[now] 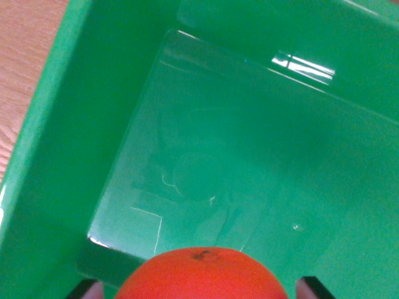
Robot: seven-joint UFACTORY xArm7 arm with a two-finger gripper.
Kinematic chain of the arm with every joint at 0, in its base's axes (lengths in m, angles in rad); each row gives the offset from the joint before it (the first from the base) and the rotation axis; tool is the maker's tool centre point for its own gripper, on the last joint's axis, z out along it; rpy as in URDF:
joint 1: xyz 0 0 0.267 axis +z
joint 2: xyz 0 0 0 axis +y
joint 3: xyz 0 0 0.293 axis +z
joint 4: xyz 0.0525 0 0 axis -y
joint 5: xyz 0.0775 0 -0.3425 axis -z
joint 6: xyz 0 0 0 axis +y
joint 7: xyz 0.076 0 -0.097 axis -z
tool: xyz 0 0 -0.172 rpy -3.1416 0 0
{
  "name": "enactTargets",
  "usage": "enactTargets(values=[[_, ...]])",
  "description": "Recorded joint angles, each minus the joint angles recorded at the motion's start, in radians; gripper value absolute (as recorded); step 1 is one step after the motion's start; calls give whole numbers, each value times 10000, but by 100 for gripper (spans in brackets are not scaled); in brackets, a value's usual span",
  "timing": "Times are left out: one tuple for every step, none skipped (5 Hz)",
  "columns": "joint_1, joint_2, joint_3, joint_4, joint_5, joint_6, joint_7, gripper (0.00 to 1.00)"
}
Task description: Pick fruit
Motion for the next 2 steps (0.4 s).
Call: enactTargets(values=[[0, 0, 0, 0, 0, 0, 0, 100], [-3, -188, 4, 262, 23, 449, -29, 100]])
